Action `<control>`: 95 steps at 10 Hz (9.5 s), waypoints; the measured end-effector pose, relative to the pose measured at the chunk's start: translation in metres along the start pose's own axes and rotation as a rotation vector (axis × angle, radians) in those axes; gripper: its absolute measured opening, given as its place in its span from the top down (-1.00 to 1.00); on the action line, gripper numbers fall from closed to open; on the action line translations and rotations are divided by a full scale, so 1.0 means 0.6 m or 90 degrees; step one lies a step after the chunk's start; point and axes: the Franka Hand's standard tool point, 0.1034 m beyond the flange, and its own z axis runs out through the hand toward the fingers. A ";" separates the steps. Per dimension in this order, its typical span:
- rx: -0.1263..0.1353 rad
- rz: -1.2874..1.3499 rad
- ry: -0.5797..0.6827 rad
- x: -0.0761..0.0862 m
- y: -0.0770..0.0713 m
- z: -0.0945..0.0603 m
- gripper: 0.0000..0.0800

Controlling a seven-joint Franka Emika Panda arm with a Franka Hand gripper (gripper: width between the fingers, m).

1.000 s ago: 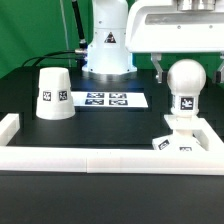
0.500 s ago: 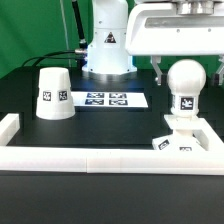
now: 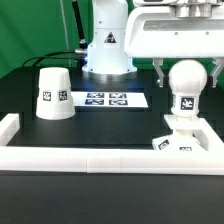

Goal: Assemble lamp

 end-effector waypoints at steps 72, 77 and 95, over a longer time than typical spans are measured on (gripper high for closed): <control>-0.041 0.749 -0.054 0.013 0.003 0.016 -0.44; -0.027 0.536 -0.052 0.015 -0.003 0.015 -0.75; -0.002 -0.125 -0.051 0.022 0.006 0.014 -0.44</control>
Offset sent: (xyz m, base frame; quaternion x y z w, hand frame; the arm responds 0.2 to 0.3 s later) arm 0.0000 0.0000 0.0000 0.0000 0.0000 0.0000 1.0000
